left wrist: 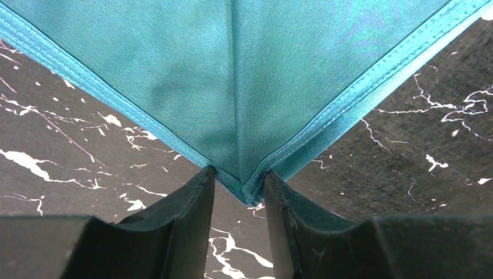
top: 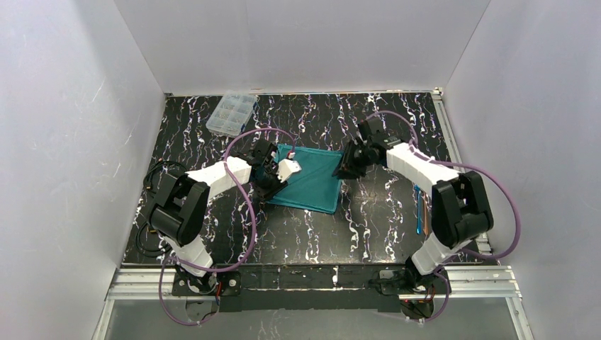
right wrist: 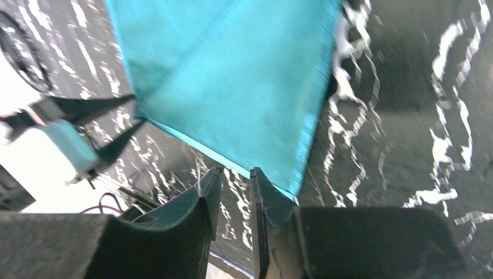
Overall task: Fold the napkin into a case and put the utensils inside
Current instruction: Smooth out the upper triangle-folded napkin at the center of the board, then pick up the upper triangle-folded napkin from the center of the board.
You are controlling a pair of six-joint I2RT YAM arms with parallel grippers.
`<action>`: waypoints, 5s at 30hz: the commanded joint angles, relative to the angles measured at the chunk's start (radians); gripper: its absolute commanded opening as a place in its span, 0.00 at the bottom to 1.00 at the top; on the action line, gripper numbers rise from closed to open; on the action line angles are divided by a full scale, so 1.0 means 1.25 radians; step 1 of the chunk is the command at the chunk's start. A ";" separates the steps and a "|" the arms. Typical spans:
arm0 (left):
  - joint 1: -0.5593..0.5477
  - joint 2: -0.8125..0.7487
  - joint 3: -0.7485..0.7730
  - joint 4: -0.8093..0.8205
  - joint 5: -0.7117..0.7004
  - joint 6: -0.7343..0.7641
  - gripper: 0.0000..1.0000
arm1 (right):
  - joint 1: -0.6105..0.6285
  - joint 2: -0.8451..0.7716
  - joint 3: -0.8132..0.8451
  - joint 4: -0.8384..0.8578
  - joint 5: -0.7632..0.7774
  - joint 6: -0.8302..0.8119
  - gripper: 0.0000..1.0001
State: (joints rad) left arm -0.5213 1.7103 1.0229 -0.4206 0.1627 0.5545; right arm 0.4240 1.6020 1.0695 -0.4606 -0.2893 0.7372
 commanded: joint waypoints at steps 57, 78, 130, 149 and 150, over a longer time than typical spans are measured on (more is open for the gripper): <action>-0.005 0.022 0.049 -0.017 -0.001 -0.111 0.23 | -0.134 0.388 0.282 0.102 -0.316 -0.050 0.17; -0.005 0.017 0.007 0.005 -0.008 -0.086 0.20 | -0.188 0.502 0.250 0.152 -0.337 -0.046 0.13; 0.127 -0.355 -0.011 -0.200 0.354 0.312 0.87 | 0.131 -0.114 0.086 0.065 0.147 -0.564 0.66; 0.070 -0.264 -0.238 0.113 0.295 0.672 0.61 | 0.162 -0.296 -0.197 0.266 0.108 -0.832 0.76; 0.070 -0.255 -0.243 0.124 0.288 0.680 0.59 | 0.163 -0.299 -0.207 0.274 0.097 -0.841 0.76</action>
State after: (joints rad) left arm -0.4305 1.3613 0.7311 -0.3607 0.5499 1.3407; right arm 0.6182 1.2354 0.8536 -0.1783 -0.1200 -0.2237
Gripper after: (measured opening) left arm 0.623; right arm 0.762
